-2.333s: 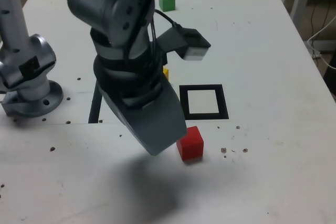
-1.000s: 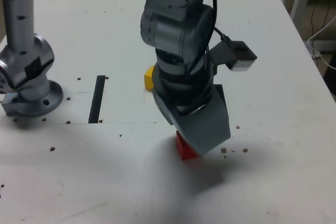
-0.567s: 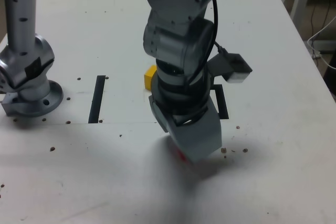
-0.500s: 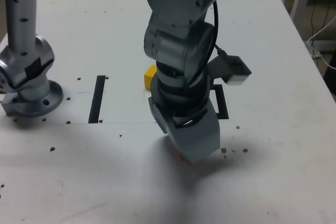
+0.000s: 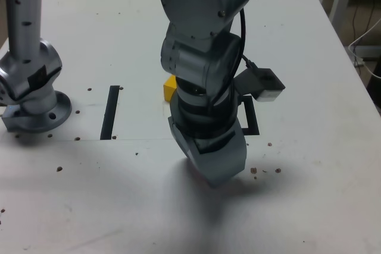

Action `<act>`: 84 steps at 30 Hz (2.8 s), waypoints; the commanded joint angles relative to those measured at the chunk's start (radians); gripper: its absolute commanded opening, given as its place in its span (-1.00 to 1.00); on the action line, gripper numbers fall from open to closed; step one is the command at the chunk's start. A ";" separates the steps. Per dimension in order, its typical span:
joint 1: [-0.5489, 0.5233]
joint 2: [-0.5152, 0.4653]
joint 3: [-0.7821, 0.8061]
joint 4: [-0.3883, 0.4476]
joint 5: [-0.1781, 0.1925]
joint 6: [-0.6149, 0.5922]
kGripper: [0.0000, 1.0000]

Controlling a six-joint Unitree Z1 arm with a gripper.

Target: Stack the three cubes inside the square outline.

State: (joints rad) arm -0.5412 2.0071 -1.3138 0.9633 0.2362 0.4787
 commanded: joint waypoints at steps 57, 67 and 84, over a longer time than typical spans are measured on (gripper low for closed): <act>0.436 -0.032 -0.097 0.082 -0.225 -0.377 -0.36; 0.472 -0.007 -0.061 0.045 -0.208 -0.402 -0.36; 0.488 0.031 -0.025 -0.007 -0.213 -0.402 0.60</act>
State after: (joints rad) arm -0.0592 2.0205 -1.3486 0.9605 0.0252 0.0781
